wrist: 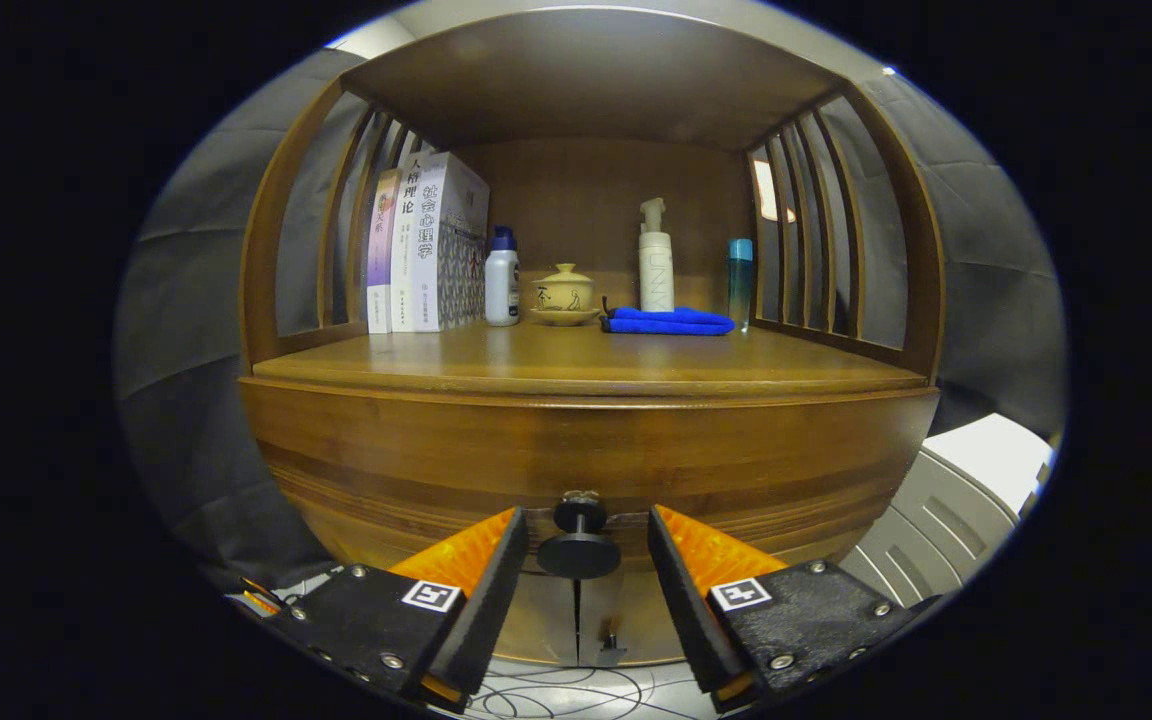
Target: Pull open the drawer, take out the items inside it, and place them on the countertop above the cabinet.
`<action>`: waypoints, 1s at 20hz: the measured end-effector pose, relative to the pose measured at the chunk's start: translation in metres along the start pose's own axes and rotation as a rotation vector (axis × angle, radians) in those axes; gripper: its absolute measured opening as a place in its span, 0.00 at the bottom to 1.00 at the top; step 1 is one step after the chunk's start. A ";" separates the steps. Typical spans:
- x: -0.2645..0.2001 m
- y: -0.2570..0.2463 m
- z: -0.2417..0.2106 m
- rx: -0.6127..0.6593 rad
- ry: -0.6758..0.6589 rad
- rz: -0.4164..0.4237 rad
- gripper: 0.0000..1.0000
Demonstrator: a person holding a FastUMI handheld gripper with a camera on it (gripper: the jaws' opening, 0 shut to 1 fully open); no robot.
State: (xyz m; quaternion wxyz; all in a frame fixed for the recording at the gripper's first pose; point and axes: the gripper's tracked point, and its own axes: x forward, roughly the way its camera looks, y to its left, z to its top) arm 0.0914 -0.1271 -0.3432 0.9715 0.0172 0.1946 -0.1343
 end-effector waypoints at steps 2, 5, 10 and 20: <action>0.006 0.001 -0.010 -0.004 0.017 -0.003 0.64; 0.005 0.001 -0.006 0.012 -0.015 -0.010 0.47; 0.005 0.001 -0.009 0.004 -0.031 -0.007 0.39; -0.022 0.000 -0.016 0.030 -0.027 -0.001 0.34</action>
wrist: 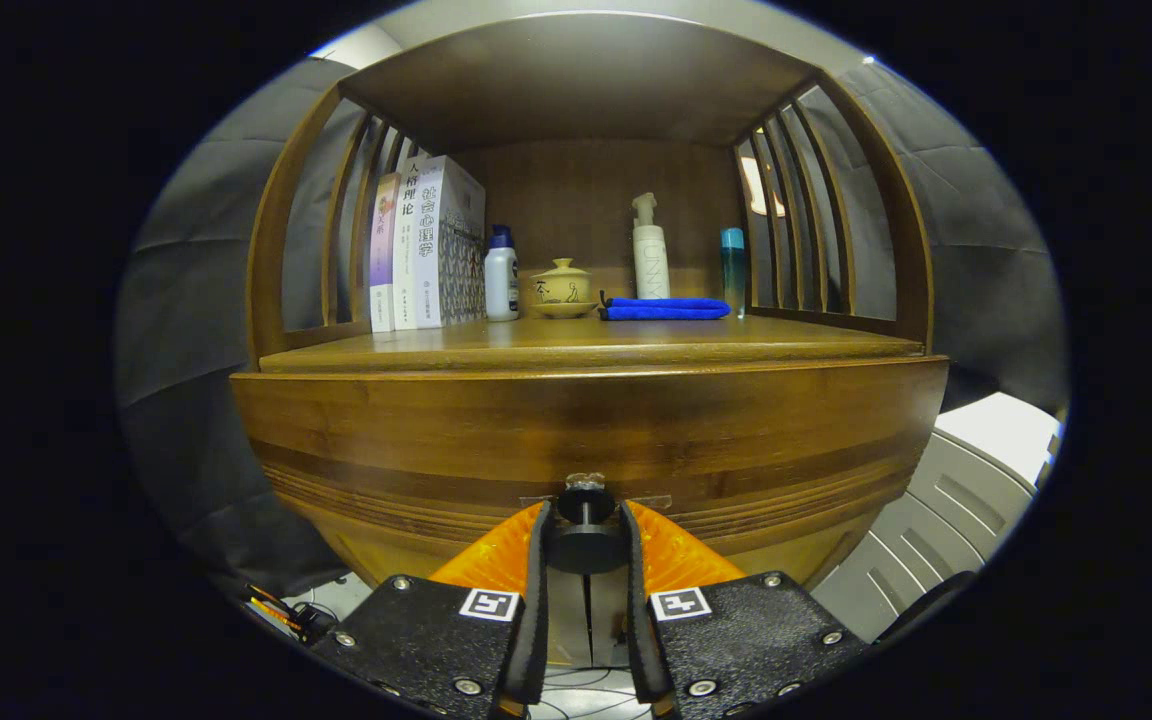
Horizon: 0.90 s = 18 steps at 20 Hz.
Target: Pull open the drawer, take out the items inside it, and place them on the countertop above the cabinet.
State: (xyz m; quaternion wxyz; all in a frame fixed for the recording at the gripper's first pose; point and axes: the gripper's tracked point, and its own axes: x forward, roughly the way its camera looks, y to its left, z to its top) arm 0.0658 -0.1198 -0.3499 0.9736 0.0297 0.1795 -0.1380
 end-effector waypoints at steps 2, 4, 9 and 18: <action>-0.015 0.000 -0.003 0.003 0.007 -0.001 0.34; -0.032 0.000 -0.006 0.011 0.018 0.003 0.34; -0.073 -0.001 -0.016 0.019 0.032 0.014 0.34; -0.127 0.006 -0.030 0.028 0.072 0.024 0.34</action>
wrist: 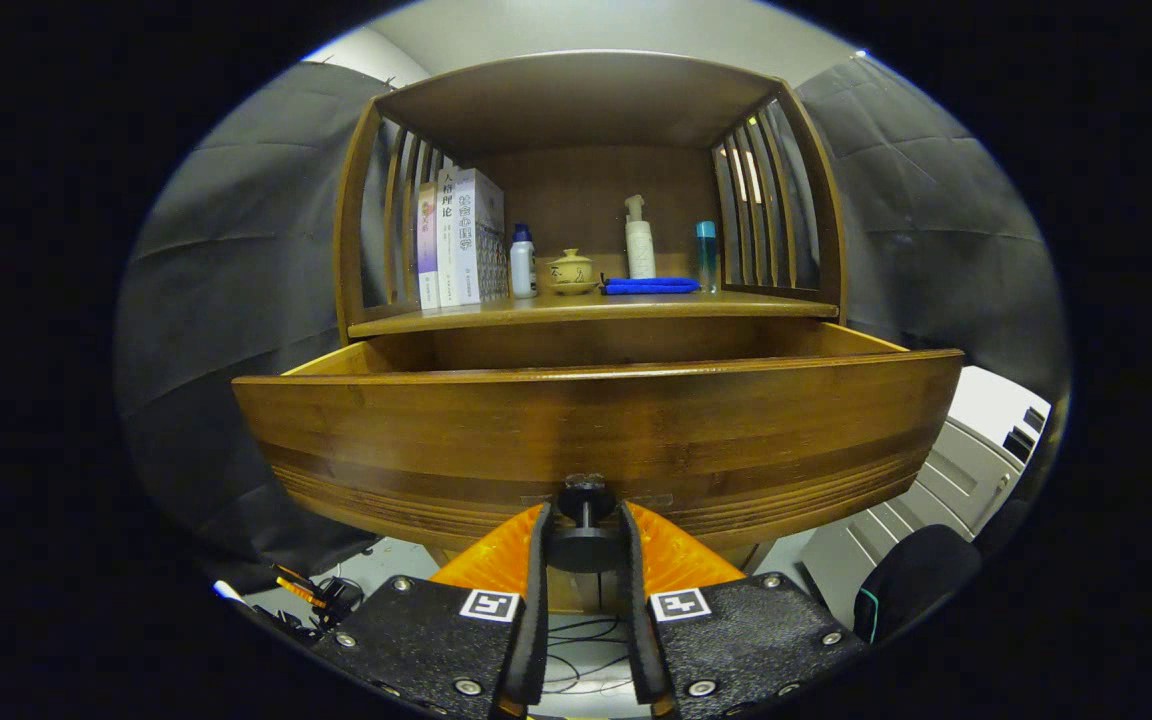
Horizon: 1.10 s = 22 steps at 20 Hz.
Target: Pull open the drawer, take out the items inside it, and place them on the countertop above the cabinet.
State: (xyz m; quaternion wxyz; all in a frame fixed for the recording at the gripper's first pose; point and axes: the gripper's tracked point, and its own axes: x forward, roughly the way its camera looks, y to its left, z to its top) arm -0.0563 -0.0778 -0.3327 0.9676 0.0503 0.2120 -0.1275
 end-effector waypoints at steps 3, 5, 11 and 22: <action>-0.009 0.002 -0.003 -0.003 0.011 0.005 0.34; -0.015 0.004 -0.004 -0.007 0.021 0.012 0.34; -0.029 0.008 -0.008 0.004 0.032 0.040 0.34; -0.050 0.011 0.108 -0.041 -0.152 0.099 0.97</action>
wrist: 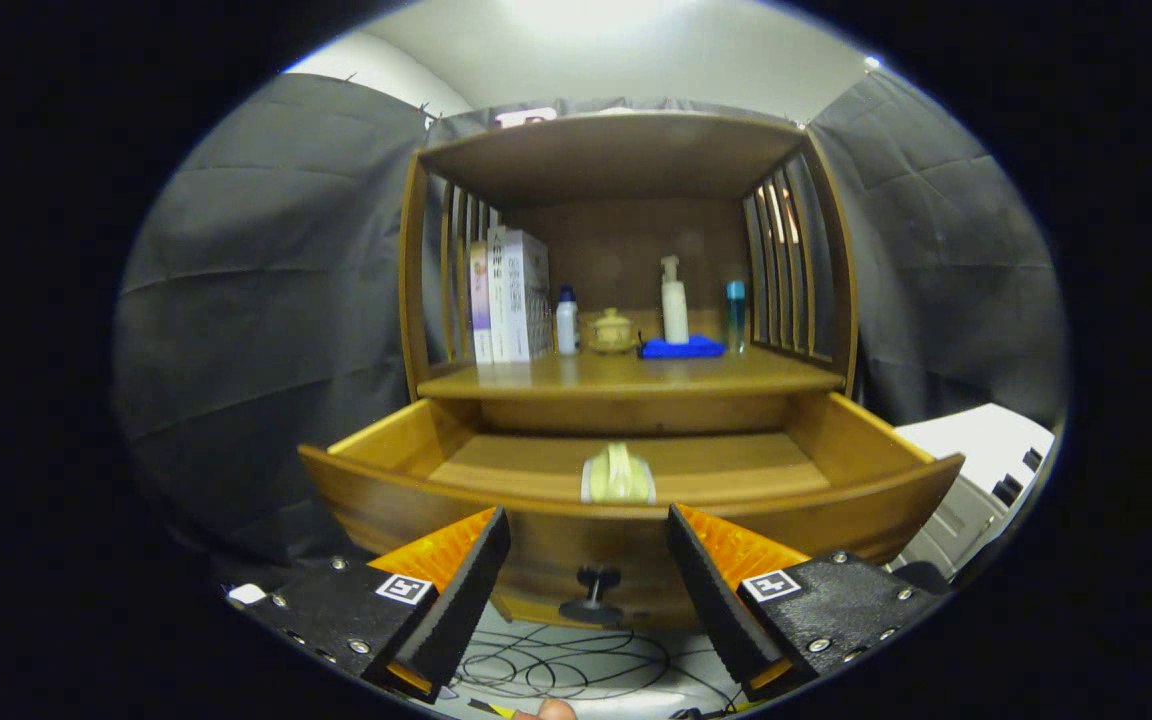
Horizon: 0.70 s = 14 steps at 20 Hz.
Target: Pull open the drawer, take out the items inside it, and place them on the countertop above the cabinet.
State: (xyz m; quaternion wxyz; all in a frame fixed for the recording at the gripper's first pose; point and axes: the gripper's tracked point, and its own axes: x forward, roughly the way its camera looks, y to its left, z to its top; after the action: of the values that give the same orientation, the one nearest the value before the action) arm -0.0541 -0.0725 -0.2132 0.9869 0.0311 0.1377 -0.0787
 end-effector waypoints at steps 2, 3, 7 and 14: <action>0.014 -0.009 0.031 -0.010 -0.018 -0.022 0.96; 0.022 -0.012 0.042 -0.004 -0.012 -0.032 0.97; 0.061 -0.020 0.068 0.013 0.046 -0.057 0.97; 0.124 -0.022 0.033 0.010 0.314 -0.111 0.97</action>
State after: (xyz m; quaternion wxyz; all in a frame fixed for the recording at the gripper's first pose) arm 0.0689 -0.1155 -0.2171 0.9472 0.0401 0.2914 -0.1279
